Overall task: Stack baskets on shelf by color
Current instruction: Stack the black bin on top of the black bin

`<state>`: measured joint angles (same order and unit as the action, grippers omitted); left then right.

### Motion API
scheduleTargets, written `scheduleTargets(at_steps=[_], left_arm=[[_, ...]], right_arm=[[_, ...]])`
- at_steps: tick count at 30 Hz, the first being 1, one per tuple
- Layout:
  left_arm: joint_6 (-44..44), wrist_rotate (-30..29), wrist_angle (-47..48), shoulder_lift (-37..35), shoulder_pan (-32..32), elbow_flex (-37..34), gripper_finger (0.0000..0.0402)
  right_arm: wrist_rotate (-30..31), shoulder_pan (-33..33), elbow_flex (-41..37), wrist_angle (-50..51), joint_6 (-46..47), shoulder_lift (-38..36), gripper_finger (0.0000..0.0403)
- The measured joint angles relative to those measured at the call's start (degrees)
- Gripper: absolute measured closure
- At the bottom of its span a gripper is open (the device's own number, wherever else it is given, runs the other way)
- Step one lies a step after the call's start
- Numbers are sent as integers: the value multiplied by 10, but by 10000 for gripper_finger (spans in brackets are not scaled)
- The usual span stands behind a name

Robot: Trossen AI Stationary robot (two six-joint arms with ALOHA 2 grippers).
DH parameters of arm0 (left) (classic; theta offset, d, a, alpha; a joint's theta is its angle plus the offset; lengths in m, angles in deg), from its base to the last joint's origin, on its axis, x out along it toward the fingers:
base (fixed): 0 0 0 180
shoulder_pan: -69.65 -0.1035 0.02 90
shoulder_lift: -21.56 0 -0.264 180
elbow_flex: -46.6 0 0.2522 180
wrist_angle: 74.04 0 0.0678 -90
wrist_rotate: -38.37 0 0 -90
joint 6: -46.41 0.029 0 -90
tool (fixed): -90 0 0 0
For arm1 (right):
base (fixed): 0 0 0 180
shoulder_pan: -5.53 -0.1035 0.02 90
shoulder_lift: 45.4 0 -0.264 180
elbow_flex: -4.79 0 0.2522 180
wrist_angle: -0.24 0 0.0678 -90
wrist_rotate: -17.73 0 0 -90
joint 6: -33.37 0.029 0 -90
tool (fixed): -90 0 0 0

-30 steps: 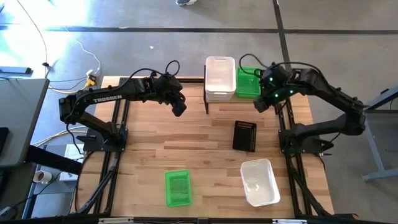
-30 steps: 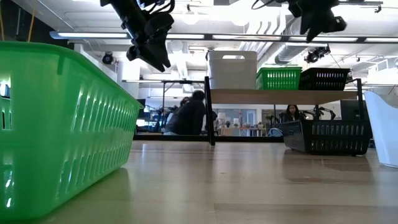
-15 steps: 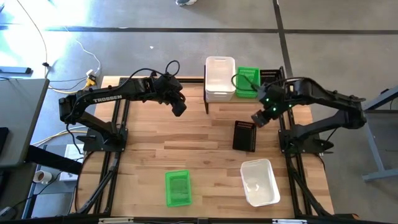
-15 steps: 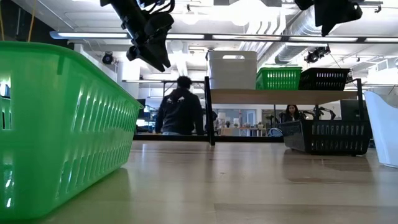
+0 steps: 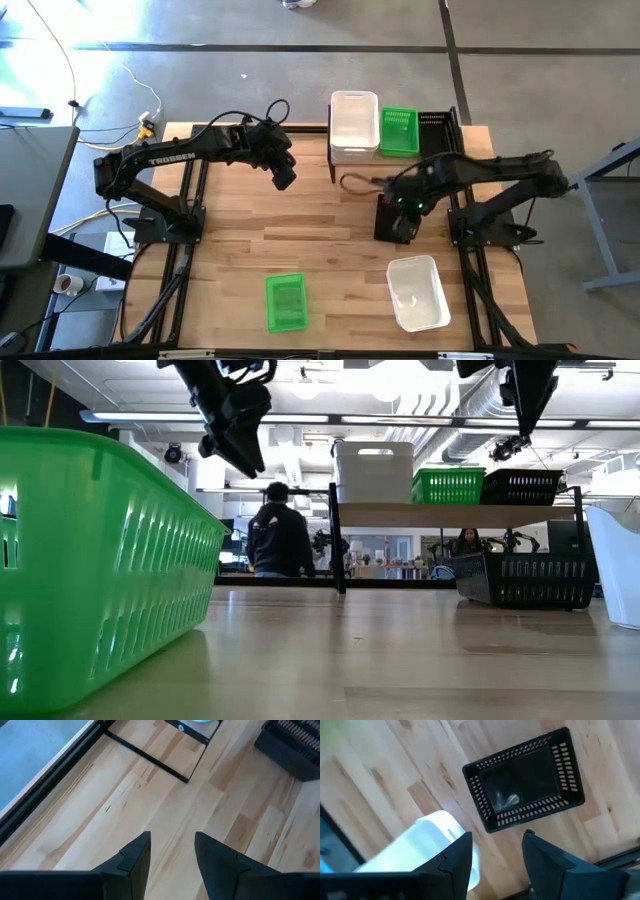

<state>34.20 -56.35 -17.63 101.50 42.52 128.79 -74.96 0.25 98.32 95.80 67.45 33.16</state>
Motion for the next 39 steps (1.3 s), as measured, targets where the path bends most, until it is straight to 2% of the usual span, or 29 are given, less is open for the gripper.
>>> scheduleTargets(at_steps=[5, 10, 20, 26, 32, 39], left_arm=[[7, 0, 20, -18, 1, 0, 259], [19, -2, 19, -40, 1, 0, 259], [19, -2, 21, -65, 1, 0, 259], [18, -2, 26, -65, 2, 0, 259], [19, -2, 26, -65, 2, 0, 259], [19, -2, 26, -65, 2, 0, 259]], right_arm=[[11, -40, 0, -15, -42, 47, 247], [40, -77, 0, -43, -46, 90, 247], [69, -125, 0, -60, -84, 172, 248], [83, -136, -8, -82, -79, 181, 248], [87, -136, -80, -137, -31, 169, 248], [87, -133, -138, -192, -22, 168, 248]])
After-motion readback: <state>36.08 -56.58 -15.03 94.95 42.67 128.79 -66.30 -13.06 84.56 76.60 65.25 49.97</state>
